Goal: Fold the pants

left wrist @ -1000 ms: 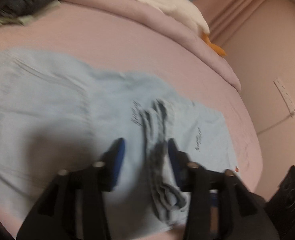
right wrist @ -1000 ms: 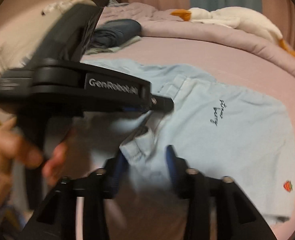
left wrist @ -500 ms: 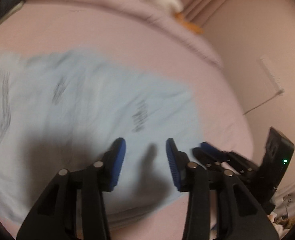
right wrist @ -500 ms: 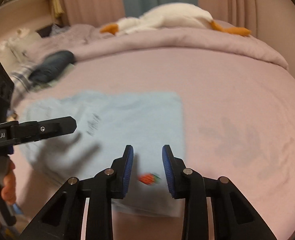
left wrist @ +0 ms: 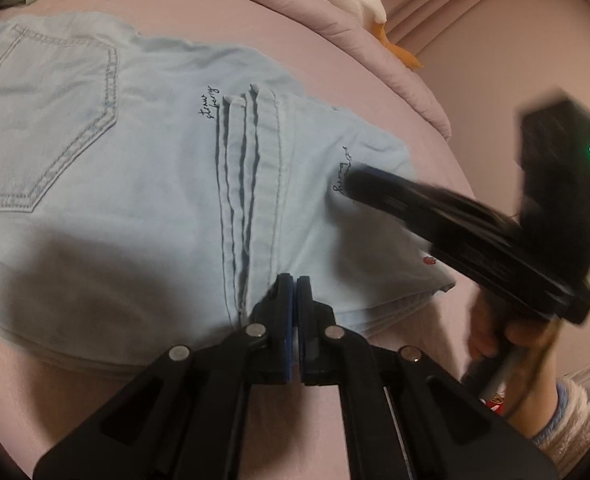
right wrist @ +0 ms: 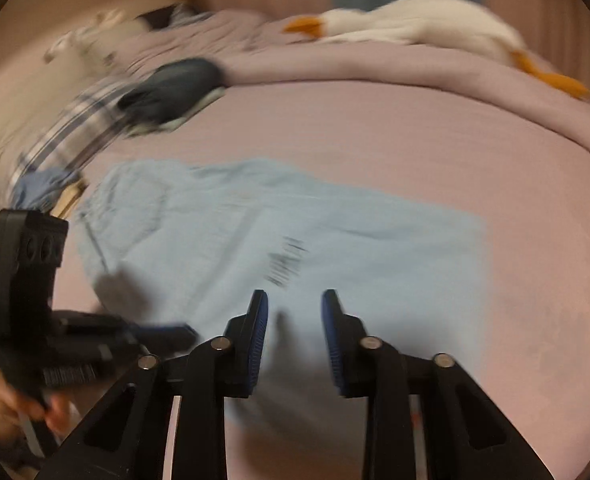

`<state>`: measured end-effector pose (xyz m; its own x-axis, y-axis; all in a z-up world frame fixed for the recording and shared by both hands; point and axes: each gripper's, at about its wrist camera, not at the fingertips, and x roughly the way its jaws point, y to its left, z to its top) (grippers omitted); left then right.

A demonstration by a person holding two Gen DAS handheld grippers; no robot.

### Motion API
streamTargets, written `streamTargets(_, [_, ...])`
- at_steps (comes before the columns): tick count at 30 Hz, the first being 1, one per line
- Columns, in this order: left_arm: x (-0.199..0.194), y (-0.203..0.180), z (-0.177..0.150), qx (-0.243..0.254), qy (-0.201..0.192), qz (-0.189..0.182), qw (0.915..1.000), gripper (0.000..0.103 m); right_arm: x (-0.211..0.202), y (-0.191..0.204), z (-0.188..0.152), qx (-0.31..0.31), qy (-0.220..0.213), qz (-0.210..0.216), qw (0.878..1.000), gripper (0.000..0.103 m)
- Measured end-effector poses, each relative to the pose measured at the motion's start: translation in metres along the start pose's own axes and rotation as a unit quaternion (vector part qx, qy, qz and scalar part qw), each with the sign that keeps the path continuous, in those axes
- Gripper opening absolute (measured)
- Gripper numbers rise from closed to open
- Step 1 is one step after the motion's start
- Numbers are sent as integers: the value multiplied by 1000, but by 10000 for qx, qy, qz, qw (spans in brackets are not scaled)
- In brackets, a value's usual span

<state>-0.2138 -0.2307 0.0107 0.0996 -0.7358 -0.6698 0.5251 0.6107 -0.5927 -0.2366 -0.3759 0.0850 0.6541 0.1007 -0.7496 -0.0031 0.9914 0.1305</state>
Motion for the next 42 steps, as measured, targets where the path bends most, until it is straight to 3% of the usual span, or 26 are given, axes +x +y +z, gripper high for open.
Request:
streamTargets(5, [-3, 8, -6, 22, -30, -86, 10000, 2, 64, 15, 42, -191, 512, 111, 9984, 11])
streamTargets(10, [-5, 12, -11, -5, -78, -142, 9999, 2, 76, 20, 51, 16, 688, 69, 9976, 7])
streamTargets(13, [-6, 11, -13, -19, -76, -115, 9999, 2, 73, 6, 55, 481, 548, 434, 9964, 7])
streamTargets(15, [-7, 9, -14, -10, -60, -88, 9999, 2, 60, 3, 47, 701, 331, 589, 9953, 8])
streamTargets(17, [-7, 9, -13, -31, -36, -82, 10000, 2, 44, 12, 30, 467, 208, 509, 9974, 8])
streamTargets(21, [-5, 8, -10, -57, -21, -73, 10000, 2, 32, 18, -14, 217, 445, 331, 9982, 8])
streamTargets(25, [-6, 8, -8, -119, -21, -88, 9999, 2, 0, 14, -57, 440, 287, 668, 9964, 8])
streamTargets(29, [-4, 9, -8, -96, -29, -46, 9999, 2, -36, -12, -60, 1002, 13, 881, 9911, 7])
streamTargets(32, [-3, 8, -9, -78, -71, 11, 9999, 2, -57, -43, -58, 1351, -518, 424, 9886, 8])
streamTargets(35, [-2, 6, -9, -24, -80, 33, 10000, 2, -39, -61, -68, 1510, -197, -570, 9867, 7])
streamTargets(39, [-3, 9, -7, -84, -25, -1, 10000, 2, -42, -74, -93, 1679, -343, -422, 9843, 7])
streamTargets(42, [-8, 10, -5, -200, -2, -24, 9998, 2, -44, -81, -89, 1891, -215, -901, 9776, 9])
